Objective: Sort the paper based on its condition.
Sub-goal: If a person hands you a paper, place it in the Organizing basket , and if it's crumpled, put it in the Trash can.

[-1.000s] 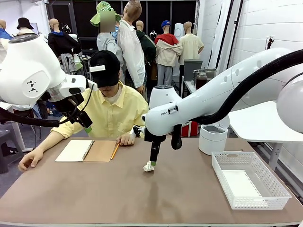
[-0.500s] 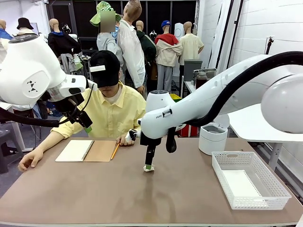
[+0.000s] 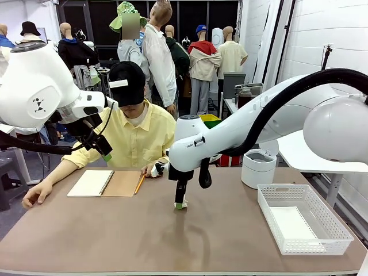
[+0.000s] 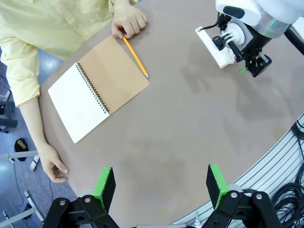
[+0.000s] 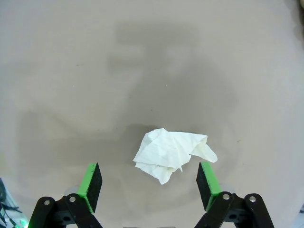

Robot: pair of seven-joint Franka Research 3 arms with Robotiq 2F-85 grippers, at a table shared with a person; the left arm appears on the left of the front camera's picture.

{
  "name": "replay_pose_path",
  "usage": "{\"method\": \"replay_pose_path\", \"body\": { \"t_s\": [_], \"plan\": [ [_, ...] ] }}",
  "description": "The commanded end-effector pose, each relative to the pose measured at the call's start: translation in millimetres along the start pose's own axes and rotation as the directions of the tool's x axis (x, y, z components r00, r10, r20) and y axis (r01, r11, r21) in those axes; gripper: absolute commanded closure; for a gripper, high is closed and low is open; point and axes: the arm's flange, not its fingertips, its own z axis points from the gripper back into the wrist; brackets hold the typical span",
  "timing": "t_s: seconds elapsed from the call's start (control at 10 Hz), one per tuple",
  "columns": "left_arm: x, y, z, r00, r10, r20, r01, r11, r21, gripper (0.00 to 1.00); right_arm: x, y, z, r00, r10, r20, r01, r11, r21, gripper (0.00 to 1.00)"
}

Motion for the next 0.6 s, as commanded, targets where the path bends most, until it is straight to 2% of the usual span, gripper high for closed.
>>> {"method": "replay_pose_path", "body": {
  "t_s": [0.0, 0.5],
  "plan": [
    [0, 1, 1, 1.0, 0.0, 0.002, 0.0, 1.0, -0.003, 0.0, 6, -9, -3, 0.999, 0.014, -0.029, -0.014, 1.0, 0.008, 0.0],
    [0, 1, 1, 1.0, 0.0, 0.002, 0.0, 1.0, -0.003, 0.0, 11, -26, -19, 0.999, 0.02, -0.043, -0.017, 0.998, 0.061, 0.0]
  ]
}}
